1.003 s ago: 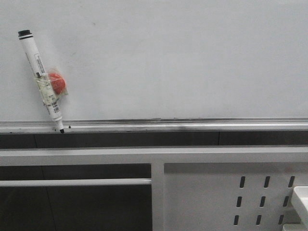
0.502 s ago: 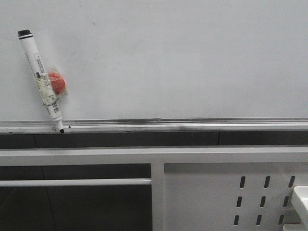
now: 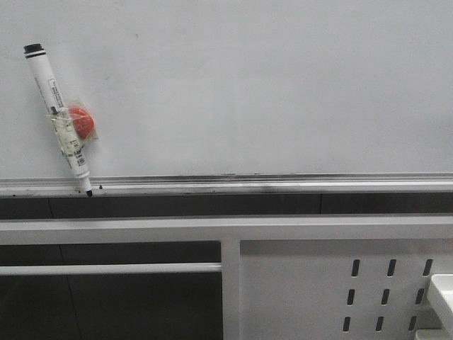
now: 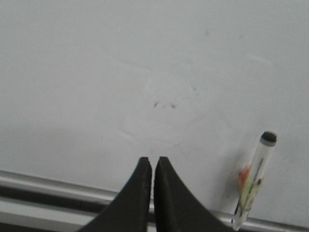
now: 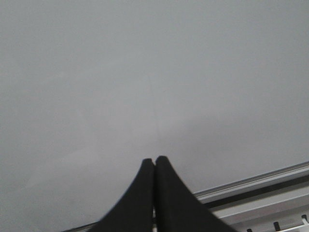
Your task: Write number 1 on whiteboard
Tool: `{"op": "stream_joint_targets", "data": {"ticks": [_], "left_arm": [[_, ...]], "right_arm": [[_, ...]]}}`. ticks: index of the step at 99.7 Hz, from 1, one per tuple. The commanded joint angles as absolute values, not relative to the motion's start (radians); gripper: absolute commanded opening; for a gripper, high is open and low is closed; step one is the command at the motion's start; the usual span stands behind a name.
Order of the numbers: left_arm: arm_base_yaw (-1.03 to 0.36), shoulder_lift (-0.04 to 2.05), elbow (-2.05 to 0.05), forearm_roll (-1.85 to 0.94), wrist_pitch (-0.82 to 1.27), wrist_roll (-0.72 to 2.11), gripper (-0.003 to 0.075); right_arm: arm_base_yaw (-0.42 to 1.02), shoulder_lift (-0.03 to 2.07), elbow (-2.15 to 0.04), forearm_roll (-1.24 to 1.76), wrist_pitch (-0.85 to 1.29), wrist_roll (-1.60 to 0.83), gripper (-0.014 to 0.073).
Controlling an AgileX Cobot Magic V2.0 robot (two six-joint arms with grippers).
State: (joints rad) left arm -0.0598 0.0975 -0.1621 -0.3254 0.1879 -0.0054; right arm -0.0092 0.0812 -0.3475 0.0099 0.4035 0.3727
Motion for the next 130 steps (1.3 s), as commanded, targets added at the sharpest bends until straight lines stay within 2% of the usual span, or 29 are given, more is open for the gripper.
{"op": "stream_joint_targets", "data": {"ticks": [1,14,30,40,41,42,47,48,49,51,58,72,86,117,130], "left_arm": [[-0.060,0.165,-0.231,-0.347,0.020,-0.008,-0.0020],[-0.060,0.204,-0.231,-0.347,-0.132,-0.008,-0.0020],[-0.065,0.242,-0.231,-0.296,-0.100,-0.006,0.0006],[-0.094,0.256,-0.231,-0.298,-0.106,-0.006,0.0147],[-0.099,0.258,-0.231,-0.298,-0.111,-0.006,0.0193],[-0.099,0.260,-0.231,-0.298,-0.113,-0.006,0.0193],[-0.121,0.268,-0.231,-0.298,-0.127,-0.006,0.0309],[-0.126,0.270,-0.231,-0.298,-0.132,-0.006,0.0354],[-0.126,0.270,-0.231,-0.298,-0.135,-0.006,0.0354],[-0.137,0.275,-0.231,-0.298,-0.146,-0.006,0.0404],[-0.153,0.294,-0.231,-0.298,-0.179,-0.006,0.0462],[-0.169,0.339,-0.231,-0.314,-0.177,-0.008,0.0428],[-0.233,0.399,-0.225,-0.267,-0.158,-0.008,0.0424],[-0.467,0.663,-0.197,-0.249,-0.396,-0.013,0.0424],[-0.552,0.814,-0.168,-0.254,-0.556,-0.013,0.0424]], "right_arm": [[-0.004,0.156,-0.433,0.009,0.335,0.380,-0.0069],[-0.004,0.191,-0.434,0.000,0.224,0.380,-0.0069],[-0.004,0.223,-0.434,0.000,0.262,0.358,-0.0069],[0.003,0.251,-0.434,0.000,0.325,0.274,-0.0069],[0.004,0.256,-0.434,0.000,0.339,0.262,-0.0069],[0.006,0.258,-0.434,0.000,0.348,0.254,-0.0069],[0.008,0.278,-0.432,0.000,0.414,0.212,-0.0069],[0.010,0.284,-0.430,0.000,0.432,0.202,-0.0069],[0.010,0.287,-0.430,0.000,0.440,0.198,-0.0069],[0.018,0.300,-0.425,0.000,0.461,0.195,-0.0069],[0.028,0.325,-0.406,0.000,0.454,0.195,-0.0069],[0.028,0.377,-0.393,0.079,0.376,0.202,-0.0069],[0.062,0.443,-0.393,0.099,0.402,0.136,-0.0069],[0.193,0.482,-0.399,0.093,0.324,0.105,-0.0069],[0.225,0.482,-0.399,0.086,0.297,0.105,-0.0069]]}}
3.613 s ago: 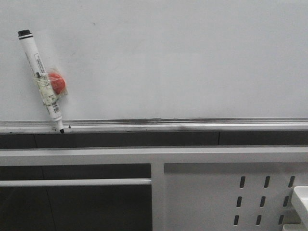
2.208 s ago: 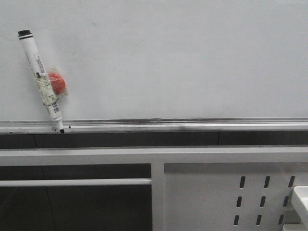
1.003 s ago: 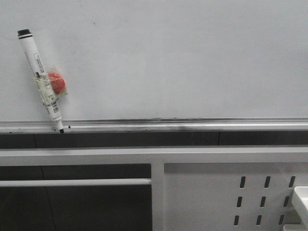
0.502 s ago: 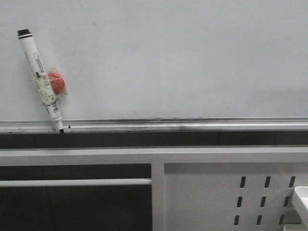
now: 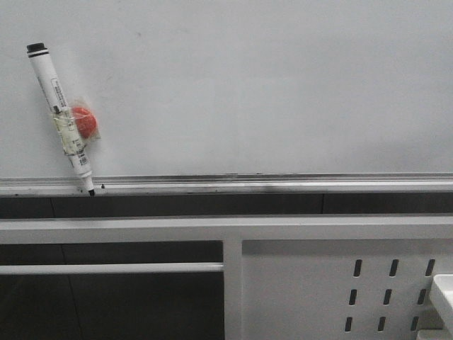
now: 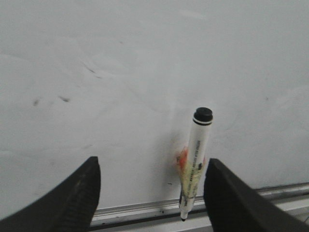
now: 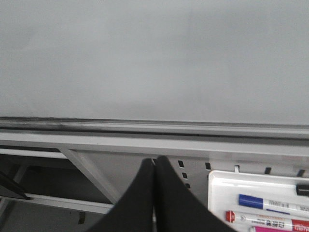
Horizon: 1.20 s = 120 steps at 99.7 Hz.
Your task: Write number 1 on whiteboard
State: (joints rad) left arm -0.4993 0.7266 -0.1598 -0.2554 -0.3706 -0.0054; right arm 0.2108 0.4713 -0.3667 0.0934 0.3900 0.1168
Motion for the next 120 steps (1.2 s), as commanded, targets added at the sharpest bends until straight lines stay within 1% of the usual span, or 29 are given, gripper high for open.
{"op": "stream_joint_targets", "data": {"ticks": [1,13,23,30,55,67,120], "left_arm": [[-0.557,0.822,-0.164,-0.256,-0.566,-0.013,0.0424],[-0.627,0.970,-0.138,-0.261,-0.776,-0.017,0.0424],[-0.673,1.088,-0.136,-0.265,-0.905,-0.019,0.0424],[-0.697,1.172,-0.136,-0.271,-0.991,-0.078,0.0424],[-0.718,1.464,-0.132,-0.269,-1.362,-0.276,0.0423],[-0.718,1.523,-0.135,-0.261,-1.362,-0.330,0.0419],[-0.718,1.595,-0.216,-0.251,-1.361,-0.331,0.0419]], "right_arm": [[0.227,0.482,-0.399,0.086,0.299,0.105,-0.0069],[0.236,0.482,-0.399,0.086,0.303,0.105,-0.0069],[0.236,0.482,-0.400,0.086,0.301,0.105,-0.0069],[0.236,0.482,-0.402,0.086,0.299,0.105,-0.0069],[0.236,0.482,-0.434,0.084,0.301,0.105,-0.0069],[0.236,0.482,-0.434,0.084,0.298,0.105,-0.0069],[0.236,0.482,-0.434,0.082,0.297,0.105,-0.0069]]}}
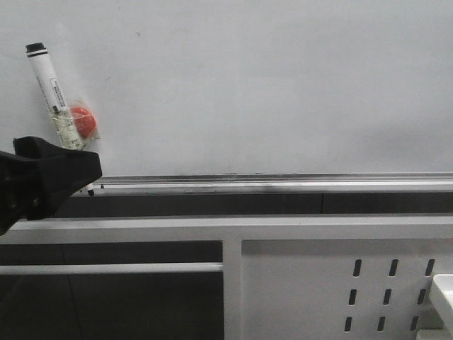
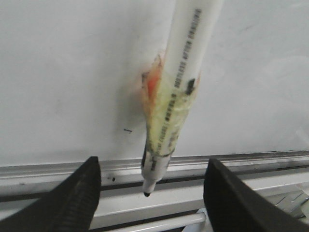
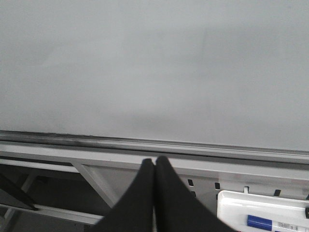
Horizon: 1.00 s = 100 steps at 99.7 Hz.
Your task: Write number 1 on whiteboard
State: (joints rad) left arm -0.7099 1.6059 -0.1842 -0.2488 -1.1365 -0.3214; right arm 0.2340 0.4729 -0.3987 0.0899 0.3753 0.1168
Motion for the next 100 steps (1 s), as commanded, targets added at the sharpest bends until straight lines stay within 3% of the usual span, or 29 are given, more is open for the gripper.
{"op": "stream_joint_targets", "data": {"ticks": [1,29,37,50,100], "left_arm": [[-0.718,1.597,-0.219,-0.249,-1.361,-0.331,0.0419],[-0.718,1.603,-0.251,-0.255,-1.361,-0.331,0.0404],[-0.718,1.603,-0.251,-0.255,-1.361,-0.331,0.0302],[-0.718,1.603,-0.251,-0.262,-1.361,-0.331,-0.0018],[-0.718,1.603,-0.180,-0.092,-1.361,-0.290,-0.0020]], "right_arm": [[0.236,0.482,-0.434,0.081,0.297,0.105,-0.0069],[0.236,0.482,-0.434,0.072,0.297,0.105,-0.0069],[0.236,0.482,-0.434,0.071,0.297,0.105,-0.0069],[0.236,0.482,-0.434,0.071,0.297,0.105,-0.0069],[0.281,0.482,-0.447,0.071,0.357,0.078,-0.0069]]}}
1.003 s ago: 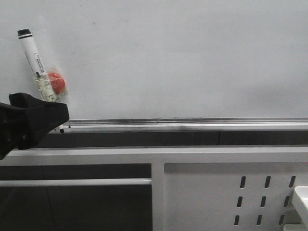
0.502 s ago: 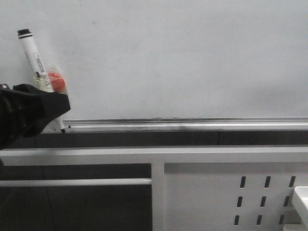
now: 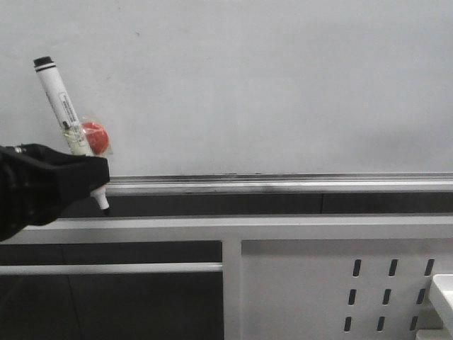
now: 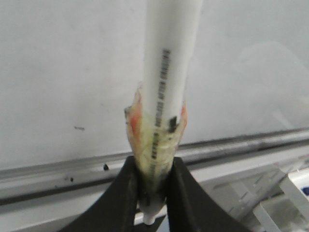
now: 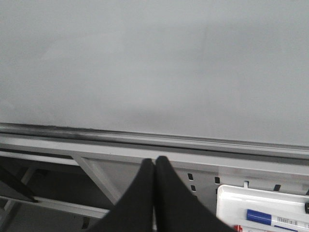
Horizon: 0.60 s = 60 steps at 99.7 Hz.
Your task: Write number 1 on whiteboard
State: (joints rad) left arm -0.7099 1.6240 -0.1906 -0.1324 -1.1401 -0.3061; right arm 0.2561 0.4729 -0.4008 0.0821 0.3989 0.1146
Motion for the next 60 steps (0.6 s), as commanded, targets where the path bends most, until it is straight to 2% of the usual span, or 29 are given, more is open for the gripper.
{"op": "stream_joint_targets", "data": {"ticks": [1,32,42,60], "left_arm": [[-0.718,1.603,-0.180,-0.086,-1.361,-0.288,-0.0020],[-0.718,1.589,-0.216,0.231,-1.284,-0.267,-0.0020],[-0.718,1.547,-0.278,0.343,-1.092,-0.267,-0.0020],[-0.718,1.388,-0.450,0.645,-0.596,-0.267,-0.0020]], "right_arm": [[0.288,0.484,-0.451,0.071,0.367,0.063,-0.0069],[0.541,0.576,-0.585,0.071,0.473,-0.135,-0.0069],[0.610,0.647,-0.642,0.071,0.521,-0.172,-0.0069],[0.667,0.754,-0.713,0.067,0.520,-0.172,-0.0069]]}}
